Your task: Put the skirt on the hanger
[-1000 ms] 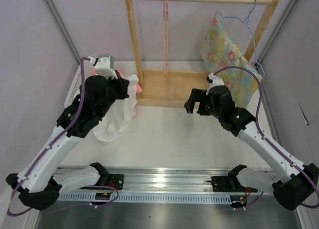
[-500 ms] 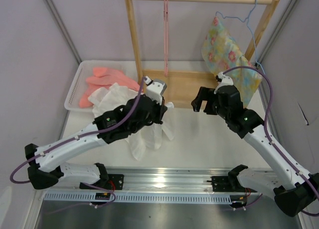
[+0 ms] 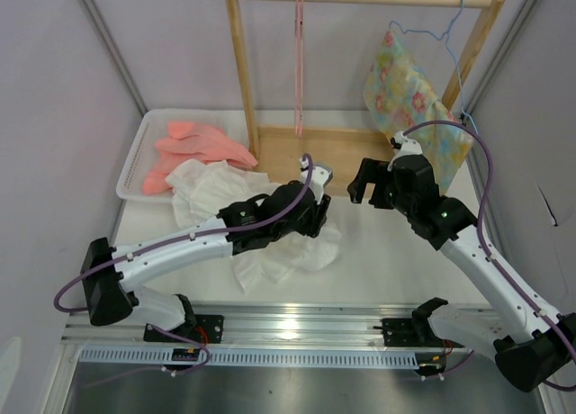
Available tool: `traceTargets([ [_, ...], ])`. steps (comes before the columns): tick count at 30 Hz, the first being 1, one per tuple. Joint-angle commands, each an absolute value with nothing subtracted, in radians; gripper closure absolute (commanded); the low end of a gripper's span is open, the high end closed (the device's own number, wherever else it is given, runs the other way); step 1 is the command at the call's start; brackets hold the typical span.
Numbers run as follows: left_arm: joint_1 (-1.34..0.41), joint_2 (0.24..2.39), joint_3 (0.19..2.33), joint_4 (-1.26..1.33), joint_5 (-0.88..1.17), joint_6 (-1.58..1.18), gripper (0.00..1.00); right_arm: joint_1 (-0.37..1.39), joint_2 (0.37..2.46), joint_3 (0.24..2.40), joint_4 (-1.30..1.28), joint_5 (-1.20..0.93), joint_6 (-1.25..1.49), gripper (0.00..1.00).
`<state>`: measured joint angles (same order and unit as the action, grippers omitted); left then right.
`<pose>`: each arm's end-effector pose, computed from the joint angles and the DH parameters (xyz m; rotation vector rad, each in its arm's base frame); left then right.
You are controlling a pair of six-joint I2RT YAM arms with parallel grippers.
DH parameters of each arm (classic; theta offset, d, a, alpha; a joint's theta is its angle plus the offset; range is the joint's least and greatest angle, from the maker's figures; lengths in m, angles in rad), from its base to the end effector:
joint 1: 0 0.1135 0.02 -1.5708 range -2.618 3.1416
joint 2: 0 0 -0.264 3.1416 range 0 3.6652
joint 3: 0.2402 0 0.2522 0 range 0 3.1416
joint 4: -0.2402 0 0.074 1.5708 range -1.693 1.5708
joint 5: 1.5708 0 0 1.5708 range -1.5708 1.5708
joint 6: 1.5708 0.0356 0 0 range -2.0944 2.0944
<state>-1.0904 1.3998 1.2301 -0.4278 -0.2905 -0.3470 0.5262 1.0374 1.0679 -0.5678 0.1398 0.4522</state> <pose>0.1551 -0.2755 0.3306 0.6345 2.0921 -0.5193 0.1950 0.1075 0.3523 0.0059 2.1331 0.4374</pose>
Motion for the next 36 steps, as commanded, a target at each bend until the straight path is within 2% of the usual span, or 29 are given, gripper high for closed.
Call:
traceTargets([
  [1,-1.063,1.281,1.195,-0.377,-0.377,-0.374,0.50,0.525,1.032,1.069,-0.554,0.126,0.457,0.01],
  [9,-0.776,0.962,1.029,-0.576,-0.649,-0.639,0.45,0.636,1.147,1.075,-0.483,0.111,0.486,0.00],
  [13,-0.530,0.899,0.936,-0.621,-0.597,-0.679,0.47,0.730,1.245,1.130,-0.466,0.121,0.489,0.01],
  [16,-0.425,0.914,0.908,-0.608,-0.540,-0.681,0.45,0.747,1.301,1.144,-0.443,0.100,0.499,0.01],
  [26,-0.322,0.971,0.781,-0.597,-0.535,-0.816,0.42,0.784,1.376,1.178,-0.428,0.067,0.492,0.01],
  [28,-0.308,0.971,0.759,-0.595,-0.563,-0.825,0.38,0.785,1.368,1.166,-0.426,0.071,0.491,0.01],
  [30,-0.298,0.980,0.740,-0.580,-0.563,-0.819,0.37,0.784,1.364,1.151,-0.422,0.068,0.491,0.01],
  [34,-0.275,1.037,0.721,-0.499,-0.508,-0.804,0.40,0.784,1.353,1.131,-0.420,0.069,0.494,0.00],
  [36,-0.275,1.065,0.709,-0.444,-0.464,-0.766,0.49,0.784,1.345,1.126,-0.425,0.069,0.494,0.01],
])
